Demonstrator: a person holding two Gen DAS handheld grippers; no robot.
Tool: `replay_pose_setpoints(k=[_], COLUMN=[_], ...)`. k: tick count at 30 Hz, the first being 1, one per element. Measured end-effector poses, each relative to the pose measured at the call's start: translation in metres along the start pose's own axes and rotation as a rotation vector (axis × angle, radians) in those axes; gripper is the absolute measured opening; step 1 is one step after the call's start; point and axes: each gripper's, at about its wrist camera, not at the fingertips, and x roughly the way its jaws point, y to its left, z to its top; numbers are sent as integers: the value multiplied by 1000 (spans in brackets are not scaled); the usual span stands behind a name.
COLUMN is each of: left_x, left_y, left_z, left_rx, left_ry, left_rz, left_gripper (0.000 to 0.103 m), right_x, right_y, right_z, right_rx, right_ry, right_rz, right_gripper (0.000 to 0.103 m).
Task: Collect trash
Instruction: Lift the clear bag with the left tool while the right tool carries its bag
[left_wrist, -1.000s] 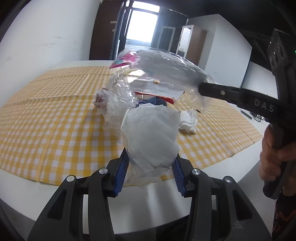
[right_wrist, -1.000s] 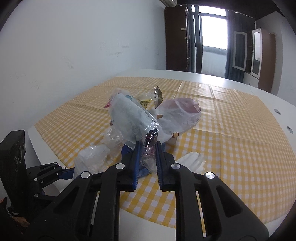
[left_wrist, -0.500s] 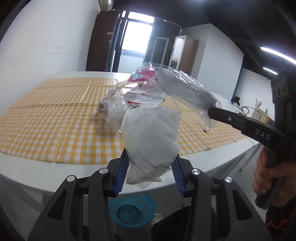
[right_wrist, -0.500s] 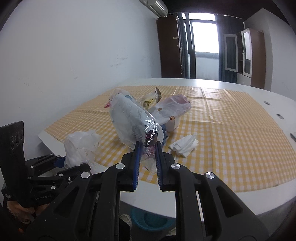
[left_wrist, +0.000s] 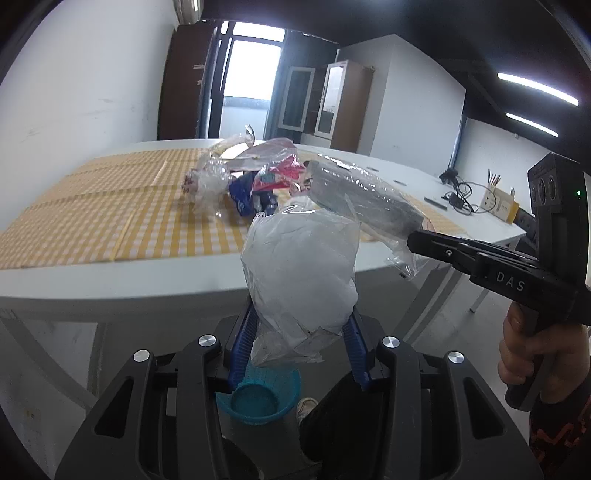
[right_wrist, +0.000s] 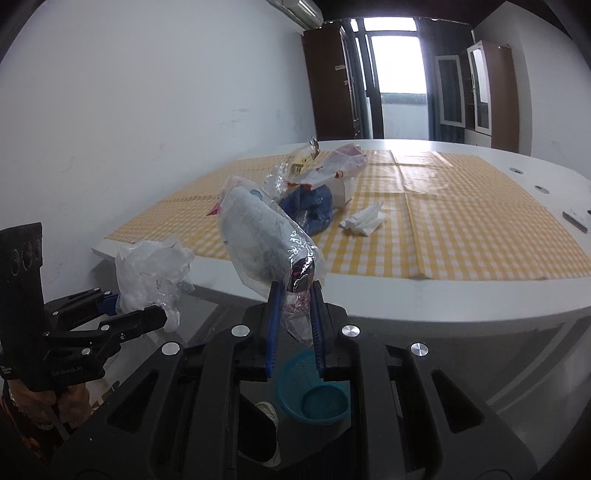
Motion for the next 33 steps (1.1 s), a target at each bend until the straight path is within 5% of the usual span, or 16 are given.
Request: replay_pose_setpoints(k=[13, 33], left_x=[18, 131], left_y=[13, 63], left_z=[-55, -107], left_rx=[-15, -122], left_ry=[135, 339], left_rz=[9, -5], left_gripper=[43, 43], right_x=[24, 135], right_y=[6, -18], right_z=[-83, -138], right_rx=[-4, 73], right_ry=[188, 447], right_rz=[2, -54], right_gripper=[14, 14])
